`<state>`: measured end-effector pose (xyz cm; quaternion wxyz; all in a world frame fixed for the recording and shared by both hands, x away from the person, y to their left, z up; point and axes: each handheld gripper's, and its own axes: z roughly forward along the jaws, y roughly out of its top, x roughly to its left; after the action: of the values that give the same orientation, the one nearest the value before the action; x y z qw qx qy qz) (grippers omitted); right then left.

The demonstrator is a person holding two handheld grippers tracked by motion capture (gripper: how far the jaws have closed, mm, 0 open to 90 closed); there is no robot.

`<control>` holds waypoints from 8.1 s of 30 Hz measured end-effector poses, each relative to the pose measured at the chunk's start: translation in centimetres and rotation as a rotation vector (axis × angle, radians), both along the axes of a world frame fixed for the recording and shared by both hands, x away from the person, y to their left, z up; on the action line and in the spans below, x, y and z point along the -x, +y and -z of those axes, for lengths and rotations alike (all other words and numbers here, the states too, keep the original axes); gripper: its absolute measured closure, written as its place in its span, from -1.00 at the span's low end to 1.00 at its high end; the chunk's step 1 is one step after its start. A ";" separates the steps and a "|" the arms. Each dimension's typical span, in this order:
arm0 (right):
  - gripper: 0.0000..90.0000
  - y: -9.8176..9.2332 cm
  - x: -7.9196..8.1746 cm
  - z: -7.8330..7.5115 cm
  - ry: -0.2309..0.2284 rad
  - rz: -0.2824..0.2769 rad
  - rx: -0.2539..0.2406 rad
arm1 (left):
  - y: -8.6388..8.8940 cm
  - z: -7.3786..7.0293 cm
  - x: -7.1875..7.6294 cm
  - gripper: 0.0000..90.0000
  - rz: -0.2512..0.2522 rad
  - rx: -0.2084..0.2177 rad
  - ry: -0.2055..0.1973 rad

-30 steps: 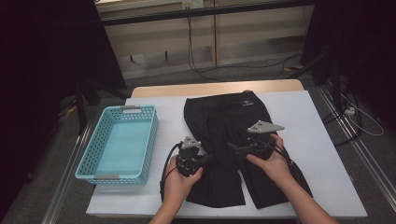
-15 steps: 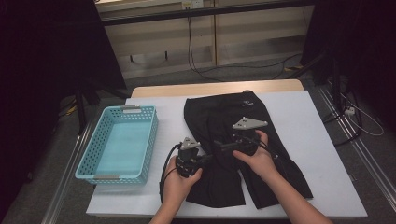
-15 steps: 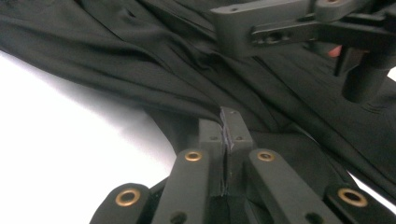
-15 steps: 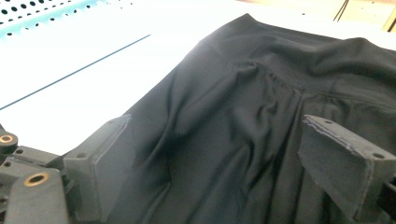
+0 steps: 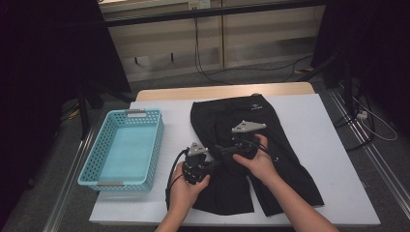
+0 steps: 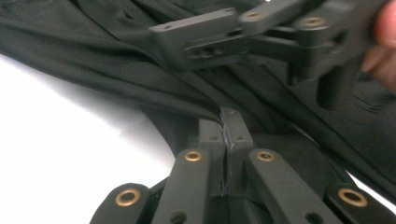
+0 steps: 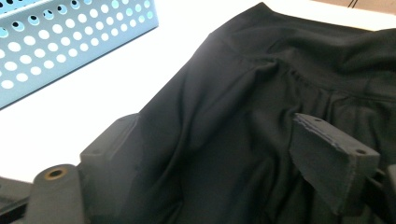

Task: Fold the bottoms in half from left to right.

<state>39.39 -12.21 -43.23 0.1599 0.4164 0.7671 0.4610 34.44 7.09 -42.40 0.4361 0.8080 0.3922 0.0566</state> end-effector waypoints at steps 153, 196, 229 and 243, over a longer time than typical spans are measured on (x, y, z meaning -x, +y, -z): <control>0.99 -13.1 12.7 0.1 0.085 -0.139 0.163 | 5.0 1.8 -5.2 -0.74 -0.020 -0.106 -0.096; 1.00 -18.1 6.1 -1.4 0.082 0.193 0.255 | 5.2 2.1 -5.5 -0.74 -0.022 -0.131 -0.099; 1.00 -20.4 12.5 0.5 0.212 0.164 0.248 | 5.5 1.6 -5.5 -0.77 -0.012 -0.136 -0.110; -0.04 -16.6 8.1 -1.2 0.058 0.108 0.218 | 5.9 1.9 -5.2 -0.80 -0.010 -0.136 -0.087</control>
<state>31.26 -28.79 -42.00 0.2066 0.4502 0.7936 0.3534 39.60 12.96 -44.27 0.3965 0.8305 0.3724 0.1202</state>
